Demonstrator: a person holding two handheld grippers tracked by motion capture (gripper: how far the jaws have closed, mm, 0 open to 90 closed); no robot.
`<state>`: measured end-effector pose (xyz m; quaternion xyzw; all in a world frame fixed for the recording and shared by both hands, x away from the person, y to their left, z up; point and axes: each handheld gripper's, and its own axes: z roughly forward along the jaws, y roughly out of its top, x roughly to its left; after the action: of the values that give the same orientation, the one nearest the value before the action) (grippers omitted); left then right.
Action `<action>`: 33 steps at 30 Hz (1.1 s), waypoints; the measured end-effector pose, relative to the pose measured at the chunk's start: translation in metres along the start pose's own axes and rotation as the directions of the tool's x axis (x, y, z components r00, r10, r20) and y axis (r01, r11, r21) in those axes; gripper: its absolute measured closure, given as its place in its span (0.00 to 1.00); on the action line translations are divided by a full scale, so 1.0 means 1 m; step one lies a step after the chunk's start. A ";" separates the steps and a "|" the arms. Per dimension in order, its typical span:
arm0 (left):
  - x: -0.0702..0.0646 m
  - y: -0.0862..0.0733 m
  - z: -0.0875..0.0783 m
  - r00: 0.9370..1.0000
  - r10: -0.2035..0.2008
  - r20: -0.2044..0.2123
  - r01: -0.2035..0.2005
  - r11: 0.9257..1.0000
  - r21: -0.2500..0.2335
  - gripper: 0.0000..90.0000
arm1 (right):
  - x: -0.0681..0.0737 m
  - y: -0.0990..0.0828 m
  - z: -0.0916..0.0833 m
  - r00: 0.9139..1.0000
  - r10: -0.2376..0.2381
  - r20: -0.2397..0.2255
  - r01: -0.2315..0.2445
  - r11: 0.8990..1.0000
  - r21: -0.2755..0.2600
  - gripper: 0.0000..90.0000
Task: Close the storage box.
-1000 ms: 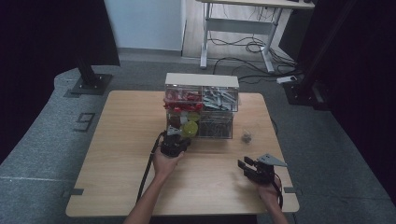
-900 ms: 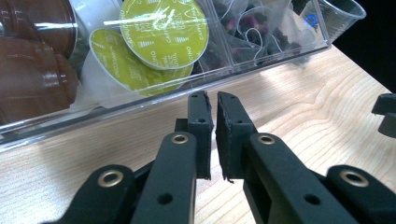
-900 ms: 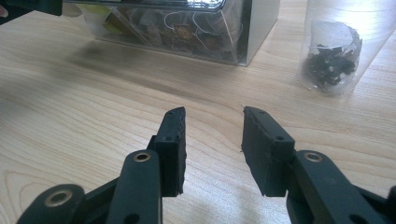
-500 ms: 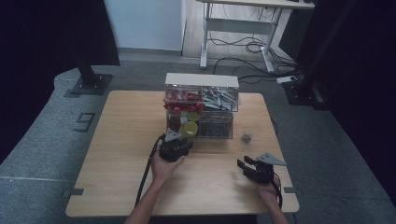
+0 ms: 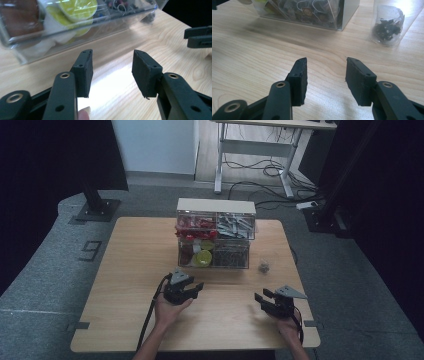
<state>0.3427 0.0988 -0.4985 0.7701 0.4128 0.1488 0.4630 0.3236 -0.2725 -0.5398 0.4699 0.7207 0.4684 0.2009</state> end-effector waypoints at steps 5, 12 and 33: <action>0.004 -0.016 -0.012 1.000 0.001 -0.008 -0.001 1.000 0.013 0.55 | 0.000 -0.005 -0.002 1.000 -0.002 0.001 0.002 1.000 0.013 0.56; 0.016 -0.034 -0.030 0.999 -0.023 -0.030 0.024 0.999 0.026 0.53 | -0.003 -0.014 -0.013 1.000 0.005 0.026 -0.006 1.000 0.022 0.55; 0.037 -0.065 -0.046 0.991 -0.084 -0.106 0.092 0.993 0.068 0.51 | -0.009 -0.025 -0.021 1.000 0.000 0.023 -0.002 0.996 0.090 0.46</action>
<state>0.3045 0.1699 -0.5343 0.7588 0.4748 0.1528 0.4189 0.2997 -0.2933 -0.5525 0.4843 0.7384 0.4303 0.1874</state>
